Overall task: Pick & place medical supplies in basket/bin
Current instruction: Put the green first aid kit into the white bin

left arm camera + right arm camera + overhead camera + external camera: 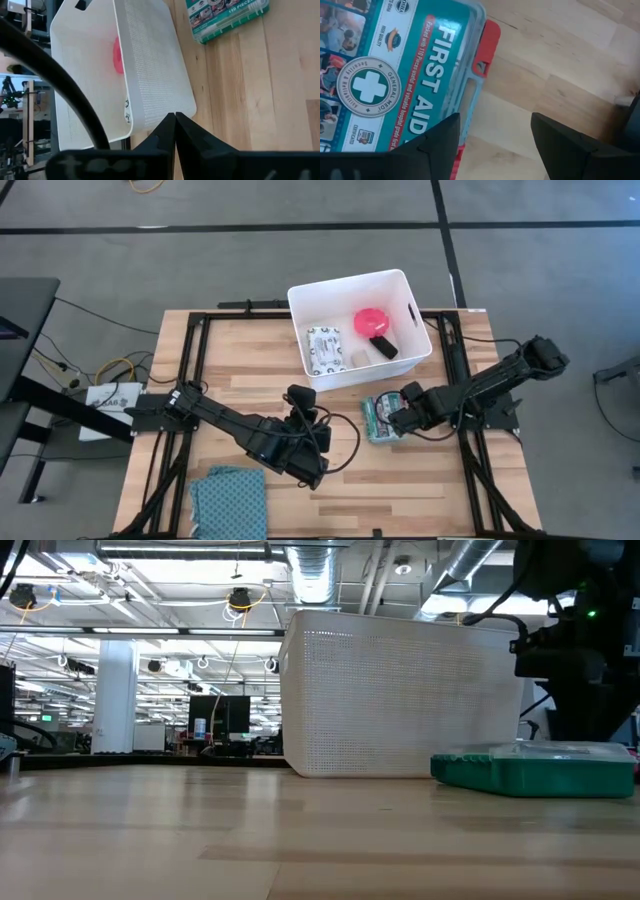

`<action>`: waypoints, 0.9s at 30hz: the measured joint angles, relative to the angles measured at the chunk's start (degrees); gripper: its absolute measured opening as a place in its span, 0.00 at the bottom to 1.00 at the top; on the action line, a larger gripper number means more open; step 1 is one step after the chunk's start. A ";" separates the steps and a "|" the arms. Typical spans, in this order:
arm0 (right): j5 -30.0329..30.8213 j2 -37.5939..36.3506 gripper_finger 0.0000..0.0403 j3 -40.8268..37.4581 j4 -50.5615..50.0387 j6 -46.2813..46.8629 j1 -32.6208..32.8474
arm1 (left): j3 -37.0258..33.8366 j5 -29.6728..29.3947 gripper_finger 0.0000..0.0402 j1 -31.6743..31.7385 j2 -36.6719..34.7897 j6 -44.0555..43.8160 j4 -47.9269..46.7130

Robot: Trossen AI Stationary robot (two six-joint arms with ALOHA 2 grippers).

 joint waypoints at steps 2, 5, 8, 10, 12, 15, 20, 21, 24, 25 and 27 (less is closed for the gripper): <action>0.04 0.39 0.59 0.00 0.04 0.02 0.00 | 0.00 0.00 0.00 0.00 0.00 -0.02 0.01; 0.05 2.66 0.59 0.01 0.02 -0.02 -0.22 | 0.00 0.00 0.00 0.00 0.00 -0.02 0.00; 0.92 5.67 0.59 0.32 -0.04 -1.64 -0.47 | 0.00 -0.01 0.00 0.00 0.00 -0.02 0.00; 1.01 6.90 0.59 0.37 0.00 -2.73 -0.82 | 0.00 0.00 0.00 0.00 0.00 -0.02 0.02; 1.03 7.02 0.59 0.35 0.83 -2.85 -1.16 | 0.00 -0.02 0.00 0.00 0.00 0.00 0.00; 0.88 6.32 0.59 0.21 2.52 -4.10 -1.44 | 0.00 -0.01 0.00 0.00 0.00 0.00 0.00; -0.08 4.72 0.55 0.04 6.68 -5.67 -1.46 | 0.00 0.00 0.00 0.00 0.00 -0.02 0.00; -0.27 4.72 0.53 0.04 7.79 -5.92 -1.44 | 0.00 -0.02 0.00 0.00 0.00 -0.02 0.00; -0.74 4.76 0.46 -0.02 9.69 -7.08 -1.44 | 0.00 -0.02 0.00 0.00 0.00 0.00 0.01; -0.73 5.11 0.43 -0.01 10.26 -7.17 -1.44 | 0.00 -0.02 0.00 0.00 0.00 -0.01 0.00; -0.51 5.57 0.37 0.09 10.75 -7.19 -1.43 | 0.00 -0.02 0.00 0.00 0.00 -0.01 0.01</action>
